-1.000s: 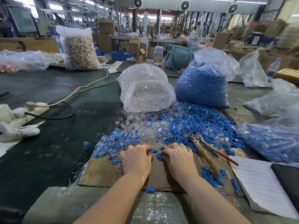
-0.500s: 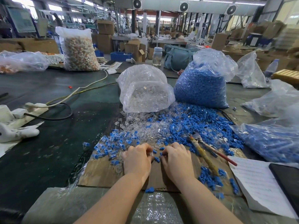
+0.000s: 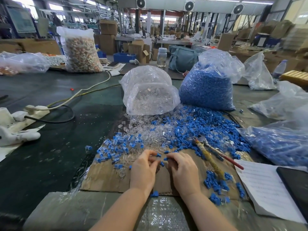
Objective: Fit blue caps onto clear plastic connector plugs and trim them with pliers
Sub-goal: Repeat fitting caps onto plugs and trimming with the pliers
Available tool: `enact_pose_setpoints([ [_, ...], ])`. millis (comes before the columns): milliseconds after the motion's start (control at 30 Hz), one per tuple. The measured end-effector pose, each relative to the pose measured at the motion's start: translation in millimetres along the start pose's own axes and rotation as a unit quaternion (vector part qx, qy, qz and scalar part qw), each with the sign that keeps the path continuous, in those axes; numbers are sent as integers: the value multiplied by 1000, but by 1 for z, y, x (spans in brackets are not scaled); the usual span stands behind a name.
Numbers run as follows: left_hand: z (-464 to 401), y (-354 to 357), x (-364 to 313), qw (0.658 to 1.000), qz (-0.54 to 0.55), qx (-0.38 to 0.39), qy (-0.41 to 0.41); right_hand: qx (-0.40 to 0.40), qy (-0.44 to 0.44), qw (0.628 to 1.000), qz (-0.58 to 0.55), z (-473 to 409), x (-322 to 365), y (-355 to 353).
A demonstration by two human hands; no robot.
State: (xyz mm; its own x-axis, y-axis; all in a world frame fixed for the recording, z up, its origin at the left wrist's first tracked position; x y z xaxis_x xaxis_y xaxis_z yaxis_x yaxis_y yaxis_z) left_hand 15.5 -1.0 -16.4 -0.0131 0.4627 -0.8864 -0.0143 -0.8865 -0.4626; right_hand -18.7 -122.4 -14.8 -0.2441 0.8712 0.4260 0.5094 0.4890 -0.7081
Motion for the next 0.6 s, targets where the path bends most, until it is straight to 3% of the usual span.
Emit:
enact_pose_setpoints([
  [233, -2, 0, 4, 994, 86, 32, -55, -48, -20, 998, -39, 4, 6, -4],
  [600, -1, 0, 7, 989, 132, 41, -52, -2, -14, 1000, -2, 6, 8, 0],
])
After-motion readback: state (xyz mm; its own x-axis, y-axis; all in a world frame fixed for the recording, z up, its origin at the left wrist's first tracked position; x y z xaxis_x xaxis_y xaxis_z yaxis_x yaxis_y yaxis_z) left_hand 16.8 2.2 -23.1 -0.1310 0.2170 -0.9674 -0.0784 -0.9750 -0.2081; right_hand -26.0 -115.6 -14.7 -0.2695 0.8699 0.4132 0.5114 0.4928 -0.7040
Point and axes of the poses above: each hand's wrist, its own z-axis away from the middle knuckle, its own y-axis out of the palm, x = y × z, the point moved 2 cm from there along -z, towards the middle knuckle, and after that the axes turned 13 degrees about -y, right-handed, at the moved point
